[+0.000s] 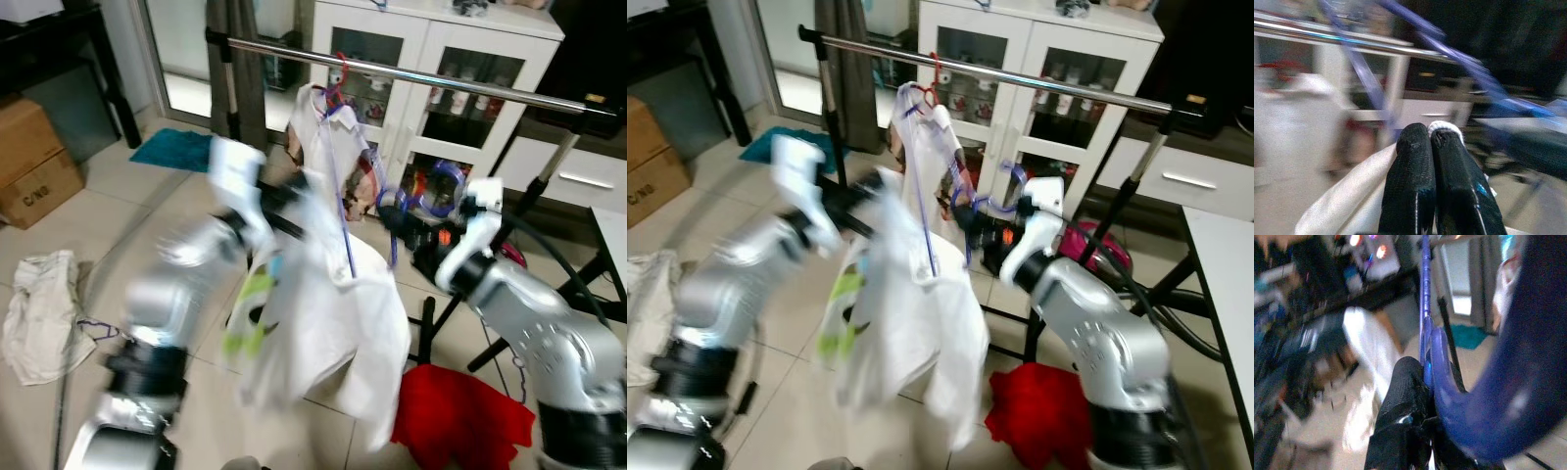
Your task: Hang hanger
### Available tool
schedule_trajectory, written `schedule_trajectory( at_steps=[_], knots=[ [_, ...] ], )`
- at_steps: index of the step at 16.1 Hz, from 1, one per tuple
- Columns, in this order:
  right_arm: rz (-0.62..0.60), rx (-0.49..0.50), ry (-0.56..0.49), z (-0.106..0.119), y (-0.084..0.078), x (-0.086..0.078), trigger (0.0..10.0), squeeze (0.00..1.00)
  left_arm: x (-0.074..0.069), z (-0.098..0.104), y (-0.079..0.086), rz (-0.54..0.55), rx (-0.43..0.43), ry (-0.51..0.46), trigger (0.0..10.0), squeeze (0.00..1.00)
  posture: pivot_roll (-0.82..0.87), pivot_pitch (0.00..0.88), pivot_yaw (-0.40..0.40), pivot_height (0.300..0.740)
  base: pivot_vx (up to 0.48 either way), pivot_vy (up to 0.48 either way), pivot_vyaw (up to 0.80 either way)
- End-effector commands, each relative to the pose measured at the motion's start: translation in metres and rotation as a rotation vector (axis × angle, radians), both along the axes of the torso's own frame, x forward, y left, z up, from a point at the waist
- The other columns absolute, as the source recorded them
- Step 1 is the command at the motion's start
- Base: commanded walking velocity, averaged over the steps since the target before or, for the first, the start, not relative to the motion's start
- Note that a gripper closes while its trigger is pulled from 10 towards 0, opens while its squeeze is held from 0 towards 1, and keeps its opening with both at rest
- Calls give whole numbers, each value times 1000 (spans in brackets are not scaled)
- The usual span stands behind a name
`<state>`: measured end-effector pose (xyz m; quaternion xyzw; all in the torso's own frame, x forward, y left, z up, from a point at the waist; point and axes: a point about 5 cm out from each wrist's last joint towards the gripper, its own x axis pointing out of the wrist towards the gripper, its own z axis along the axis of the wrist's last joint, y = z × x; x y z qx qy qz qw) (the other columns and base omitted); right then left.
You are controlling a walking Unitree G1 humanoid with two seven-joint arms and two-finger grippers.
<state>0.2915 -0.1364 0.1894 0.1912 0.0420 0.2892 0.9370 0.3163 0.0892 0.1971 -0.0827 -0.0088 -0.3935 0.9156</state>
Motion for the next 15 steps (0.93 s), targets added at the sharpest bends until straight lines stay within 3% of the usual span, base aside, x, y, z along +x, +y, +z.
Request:
schedule_trajectory(
  at_steps=[1,2,4,5,6,7,8,9,10,11,12,14,15],
  knots=[
    [-71,100,-35,11,-4,9,0,0,-13,9,-20,-100,-24,-19,0,0,94,0,-41,740,0,0,0],
    [-140,173,-42,17,-7,17,0,0,-20,9,-23,-126,-13,-15,0,0,98,0,-42,740,0,0,0],
    [-273,238,-59,24,-24,27,0,0,-30,3,-15,-113,-1,22,0,0,108,0,-33,740,0,0,0],
    [-273,312,-59,27,-28,28,0,0,-32,-3,-8,-88,20,37,0,0,106,0,-28,740,0,0,0],
    [-215,461,-68,33,-27,24,0,0,-29,-9,2,-7,24,49,0,0,90,0,-19,740,0,0,0],
    [-227,491,-88,36,-29,22,0,0,-28,-7,7,28,-2,44,0,0,85,0,-18,740,0,0,0],
    [-267,459,-111,37,-32,21,0,0,-27,0,13,53,-66,28,0,0,80,0,-19,740,0,0,0],
    [-352,409,-147,37,-41,20,0,0,-26,25,32,92,-232,-21,0,0,84,0,-37,740,0,0,0],
    [-382,423,-138,35,-48,20,0,0,-23,36,50,142,-313,-40,0,0,88,0,-40,740,0,0,0],
    [-378,373,-124,31,-48,20,0,0,-21,36,57,175,-296,-30,0,0,92,0,-42,740,0,0,0],
    [-365,178,-108,21,-48,18,0,0,-21,24,67,225,-180,5,0,0,100,0,-44,740,0,0,0],
    [-313,-79,-10,-2,-40,5,10000,0,-28,-7,73,322,7,91,0,0,99,0,-37,740,0,0,0],
    [-271,-181,-5,-10,-36,-7,10000,0,-32,-21,73,366,60,128,7412,0,93,0,-36,740,0,0,0]
  ],
)
